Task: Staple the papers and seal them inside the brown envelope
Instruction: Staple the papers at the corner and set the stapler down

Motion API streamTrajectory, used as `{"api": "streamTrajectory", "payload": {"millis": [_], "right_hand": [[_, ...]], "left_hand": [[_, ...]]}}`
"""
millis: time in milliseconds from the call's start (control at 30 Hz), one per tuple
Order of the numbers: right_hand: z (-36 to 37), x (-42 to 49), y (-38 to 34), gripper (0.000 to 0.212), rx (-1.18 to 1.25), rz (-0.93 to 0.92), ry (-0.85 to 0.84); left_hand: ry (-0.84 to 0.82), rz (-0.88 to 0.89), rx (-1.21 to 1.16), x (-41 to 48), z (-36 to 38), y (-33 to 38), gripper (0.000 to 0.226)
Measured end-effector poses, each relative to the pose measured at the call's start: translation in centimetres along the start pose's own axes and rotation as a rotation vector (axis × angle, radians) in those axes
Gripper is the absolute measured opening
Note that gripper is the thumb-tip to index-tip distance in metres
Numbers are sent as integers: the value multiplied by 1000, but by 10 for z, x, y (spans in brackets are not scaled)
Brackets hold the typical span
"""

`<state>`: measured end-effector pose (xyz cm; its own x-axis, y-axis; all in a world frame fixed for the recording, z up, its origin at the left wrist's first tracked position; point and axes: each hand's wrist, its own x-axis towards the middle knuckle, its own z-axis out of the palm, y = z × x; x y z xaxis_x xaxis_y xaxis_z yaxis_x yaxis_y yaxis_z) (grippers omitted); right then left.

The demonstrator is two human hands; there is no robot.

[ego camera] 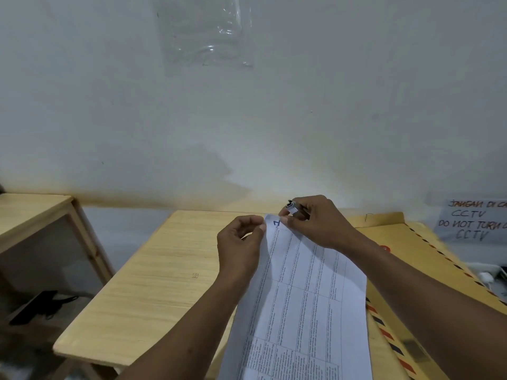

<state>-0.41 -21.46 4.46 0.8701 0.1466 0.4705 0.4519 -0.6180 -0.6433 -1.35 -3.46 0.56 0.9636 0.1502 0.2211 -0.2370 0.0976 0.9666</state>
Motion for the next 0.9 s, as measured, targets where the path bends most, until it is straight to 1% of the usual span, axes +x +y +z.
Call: {"api": "streamTrajectory", "payload": {"millis": [233,400,500,700,900], "right_hand": [[-1,2,1,5,47,47,-21],[-2,0,1,5,59,83,-79],[-1,0,3,4,58,108,-66],[-4,1,1,14,57,133,-103],[-4,-3,0,15,71,111,-92]], "left_hand": [[5,-8,31,-1,2,0,16],[-6,15,84,-3,1,-2,18],[-6,26,101,-3,3,-2,18],[36,32,71,-5,8,1,17],[-7,17,93,-1,6,1,11]]}}
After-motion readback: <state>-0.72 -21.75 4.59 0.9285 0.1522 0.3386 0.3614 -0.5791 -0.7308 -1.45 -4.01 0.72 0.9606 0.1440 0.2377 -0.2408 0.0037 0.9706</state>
